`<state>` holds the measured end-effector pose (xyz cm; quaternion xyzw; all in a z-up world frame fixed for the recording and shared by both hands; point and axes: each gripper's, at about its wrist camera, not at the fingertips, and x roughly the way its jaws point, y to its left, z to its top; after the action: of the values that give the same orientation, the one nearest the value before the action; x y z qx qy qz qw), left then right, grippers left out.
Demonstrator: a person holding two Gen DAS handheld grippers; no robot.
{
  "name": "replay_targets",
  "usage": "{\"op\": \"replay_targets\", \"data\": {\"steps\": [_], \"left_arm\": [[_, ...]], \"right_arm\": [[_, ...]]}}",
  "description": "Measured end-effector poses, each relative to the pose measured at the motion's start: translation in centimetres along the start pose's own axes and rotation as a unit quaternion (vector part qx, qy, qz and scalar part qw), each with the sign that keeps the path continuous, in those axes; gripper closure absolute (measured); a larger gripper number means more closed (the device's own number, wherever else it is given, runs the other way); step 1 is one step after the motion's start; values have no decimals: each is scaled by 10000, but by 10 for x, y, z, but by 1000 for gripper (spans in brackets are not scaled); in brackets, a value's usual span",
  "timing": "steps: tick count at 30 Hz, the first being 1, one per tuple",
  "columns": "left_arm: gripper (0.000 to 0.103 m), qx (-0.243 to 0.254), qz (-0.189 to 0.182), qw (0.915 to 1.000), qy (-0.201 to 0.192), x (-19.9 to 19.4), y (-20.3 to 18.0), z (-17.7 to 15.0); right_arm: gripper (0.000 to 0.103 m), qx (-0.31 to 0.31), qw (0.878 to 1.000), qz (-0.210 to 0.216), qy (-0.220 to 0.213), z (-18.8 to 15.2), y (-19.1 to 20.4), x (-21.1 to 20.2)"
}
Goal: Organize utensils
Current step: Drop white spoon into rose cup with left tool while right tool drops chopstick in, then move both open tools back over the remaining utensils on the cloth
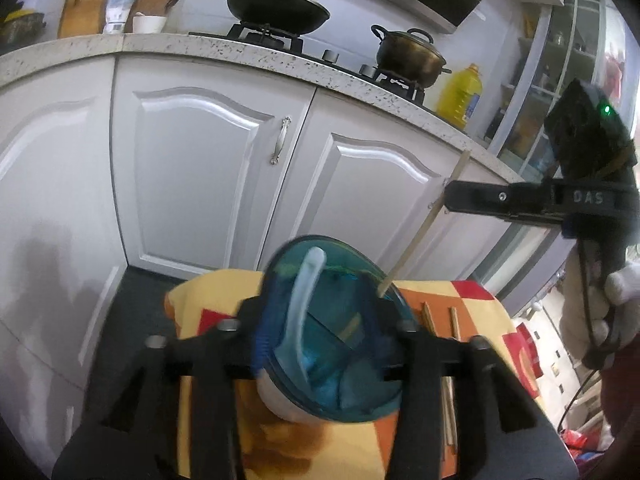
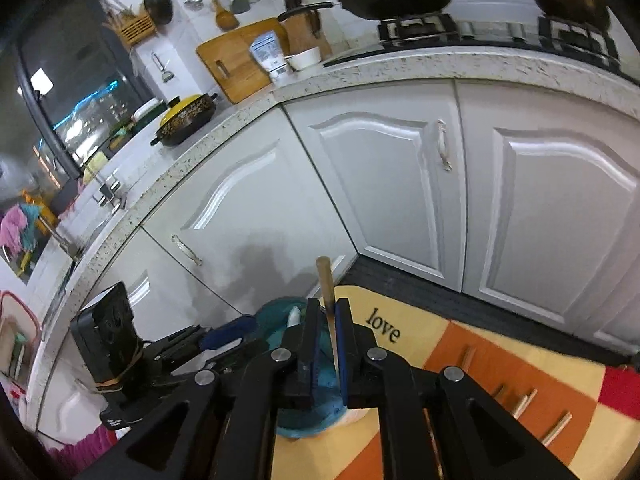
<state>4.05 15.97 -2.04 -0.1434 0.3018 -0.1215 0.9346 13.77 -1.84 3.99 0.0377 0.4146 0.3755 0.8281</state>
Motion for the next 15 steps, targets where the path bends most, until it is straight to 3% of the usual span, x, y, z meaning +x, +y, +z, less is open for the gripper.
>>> {"op": "replay_targets", "data": {"steps": [2,3,5,8,15], "left_arm": [[60,-3,38,10000,36,-4,-6,-1],[60,8,57,10000,53,-7,-11,-1],[57,67,46,9999,66,-13,-21,-2],[46,159,-70,9998,99,-22,-40,-4],[44,627,-220,9971,368,-25,-92,-26]], "right_arm": [[88,83,10000,-26,-6,-6,-6,-6],[72,134,9999,-20,-12,-11,-10,-10],[59,200,9998,-44,-64,-23,-18,-23],[59,152,9997,-211,5,-45,-30,-38],[59,737,9940,-697,399,-119,-90,-55]]}}
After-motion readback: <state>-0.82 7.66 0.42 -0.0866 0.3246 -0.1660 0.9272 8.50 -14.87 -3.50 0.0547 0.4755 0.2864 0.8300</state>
